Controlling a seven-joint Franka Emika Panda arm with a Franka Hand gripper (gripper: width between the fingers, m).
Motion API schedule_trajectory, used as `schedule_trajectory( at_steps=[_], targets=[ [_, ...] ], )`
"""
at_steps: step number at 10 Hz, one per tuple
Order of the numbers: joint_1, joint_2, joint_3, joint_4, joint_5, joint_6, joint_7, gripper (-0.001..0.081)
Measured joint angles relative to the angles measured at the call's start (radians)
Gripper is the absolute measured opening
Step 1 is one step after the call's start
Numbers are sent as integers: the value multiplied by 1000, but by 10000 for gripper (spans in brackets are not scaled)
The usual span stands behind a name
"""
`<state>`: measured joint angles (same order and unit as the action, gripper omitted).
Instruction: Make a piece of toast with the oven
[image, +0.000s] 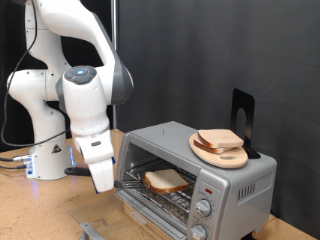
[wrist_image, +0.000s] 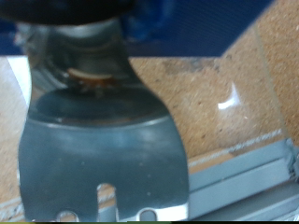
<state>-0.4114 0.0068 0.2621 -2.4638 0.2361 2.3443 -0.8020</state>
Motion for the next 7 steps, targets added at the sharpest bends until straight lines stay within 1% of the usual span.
schedule_trajectory(
  at_steps=[5,7],
  targets=[
    [-15,-49,-38,-52,19,0,-63,391],
    [-22,-75,-58,-73,35,0,-65,391]
  ],
)
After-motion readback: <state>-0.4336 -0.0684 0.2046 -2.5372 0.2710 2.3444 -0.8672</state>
